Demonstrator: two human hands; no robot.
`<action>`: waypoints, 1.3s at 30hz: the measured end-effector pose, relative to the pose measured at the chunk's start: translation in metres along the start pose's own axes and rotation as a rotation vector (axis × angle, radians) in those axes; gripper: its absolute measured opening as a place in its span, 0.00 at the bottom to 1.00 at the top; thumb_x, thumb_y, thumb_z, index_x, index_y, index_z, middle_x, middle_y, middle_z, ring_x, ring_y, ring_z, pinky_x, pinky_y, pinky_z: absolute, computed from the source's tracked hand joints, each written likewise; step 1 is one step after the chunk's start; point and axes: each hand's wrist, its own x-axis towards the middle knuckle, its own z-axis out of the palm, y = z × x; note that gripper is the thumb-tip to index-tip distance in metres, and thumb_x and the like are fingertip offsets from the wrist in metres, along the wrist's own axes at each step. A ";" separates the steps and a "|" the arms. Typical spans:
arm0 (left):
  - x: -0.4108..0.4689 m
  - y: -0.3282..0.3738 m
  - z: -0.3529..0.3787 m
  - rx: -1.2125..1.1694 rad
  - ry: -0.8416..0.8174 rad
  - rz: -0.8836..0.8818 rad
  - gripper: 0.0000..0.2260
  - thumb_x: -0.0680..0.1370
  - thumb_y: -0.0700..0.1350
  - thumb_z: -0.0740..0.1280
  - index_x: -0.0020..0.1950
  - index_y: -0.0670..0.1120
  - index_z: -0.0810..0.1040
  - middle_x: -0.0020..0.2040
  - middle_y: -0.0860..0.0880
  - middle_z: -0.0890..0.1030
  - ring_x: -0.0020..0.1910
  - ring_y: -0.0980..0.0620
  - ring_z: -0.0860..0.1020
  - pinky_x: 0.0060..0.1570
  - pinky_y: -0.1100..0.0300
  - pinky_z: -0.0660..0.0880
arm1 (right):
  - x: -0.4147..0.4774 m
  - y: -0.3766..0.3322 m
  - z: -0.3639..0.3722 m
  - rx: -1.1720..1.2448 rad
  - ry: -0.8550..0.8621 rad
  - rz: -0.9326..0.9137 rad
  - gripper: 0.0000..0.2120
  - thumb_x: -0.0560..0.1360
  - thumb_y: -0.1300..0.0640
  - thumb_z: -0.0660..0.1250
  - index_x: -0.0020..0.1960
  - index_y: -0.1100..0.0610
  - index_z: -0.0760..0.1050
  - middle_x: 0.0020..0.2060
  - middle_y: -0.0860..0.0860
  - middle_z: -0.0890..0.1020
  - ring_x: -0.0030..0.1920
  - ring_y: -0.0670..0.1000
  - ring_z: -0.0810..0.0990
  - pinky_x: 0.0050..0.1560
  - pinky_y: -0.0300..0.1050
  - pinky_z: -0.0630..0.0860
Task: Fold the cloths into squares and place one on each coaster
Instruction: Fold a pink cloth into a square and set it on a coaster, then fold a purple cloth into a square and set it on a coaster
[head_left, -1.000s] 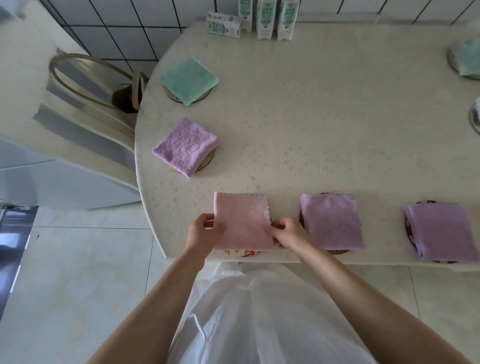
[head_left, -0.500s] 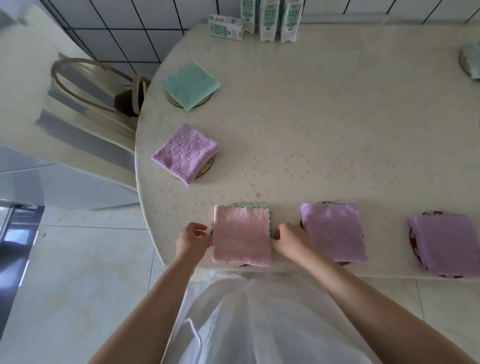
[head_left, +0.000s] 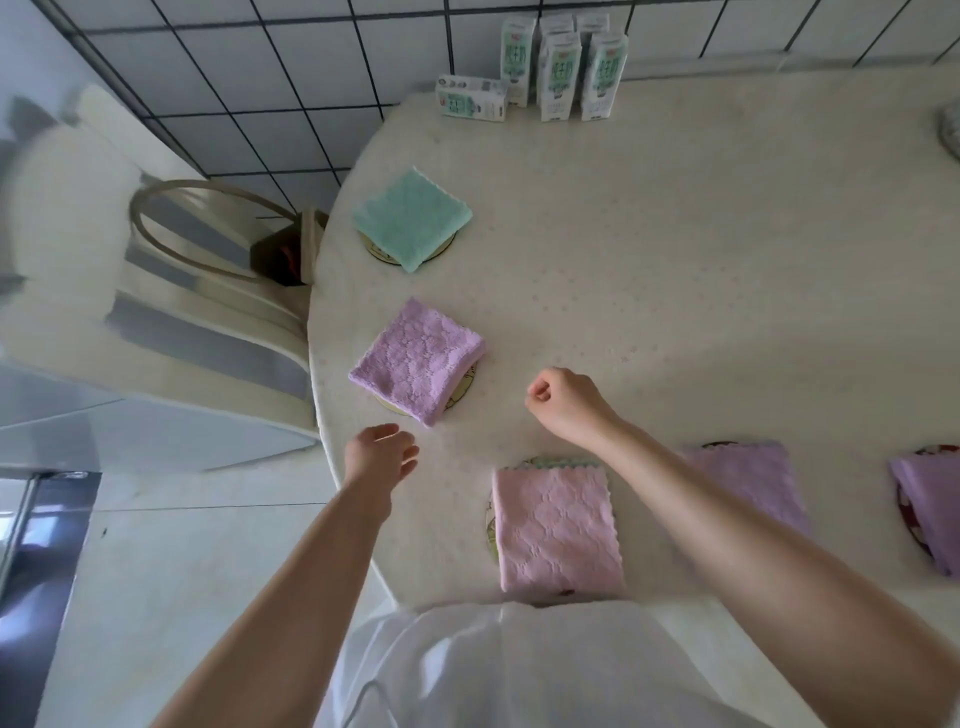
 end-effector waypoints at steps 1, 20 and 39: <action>0.005 0.007 -0.003 -0.060 -0.021 -0.038 0.12 0.75 0.32 0.66 0.58 0.39 0.73 0.45 0.43 0.79 0.44 0.45 0.80 0.47 0.55 0.79 | 0.009 -0.011 0.004 0.016 0.018 0.013 0.10 0.75 0.57 0.62 0.52 0.60 0.77 0.49 0.56 0.82 0.52 0.56 0.79 0.52 0.47 0.75; 0.041 0.048 -0.002 -0.404 -0.279 -0.434 0.03 0.75 0.35 0.67 0.44 0.39 0.74 0.38 0.42 0.75 0.34 0.50 0.73 0.35 0.63 0.73 | 0.092 -0.094 0.029 0.254 0.140 0.266 0.11 0.75 0.54 0.64 0.47 0.63 0.76 0.45 0.57 0.81 0.50 0.57 0.79 0.40 0.41 0.66; 0.095 0.071 -0.023 0.370 -0.160 0.161 0.10 0.73 0.40 0.70 0.54 0.46 0.77 0.46 0.49 0.82 0.47 0.46 0.81 0.51 0.46 0.79 | 0.047 -0.067 0.073 0.573 0.211 0.317 0.08 0.68 0.62 0.71 0.39 0.51 0.74 0.36 0.50 0.81 0.39 0.56 0.81 0.44 0.53 0.79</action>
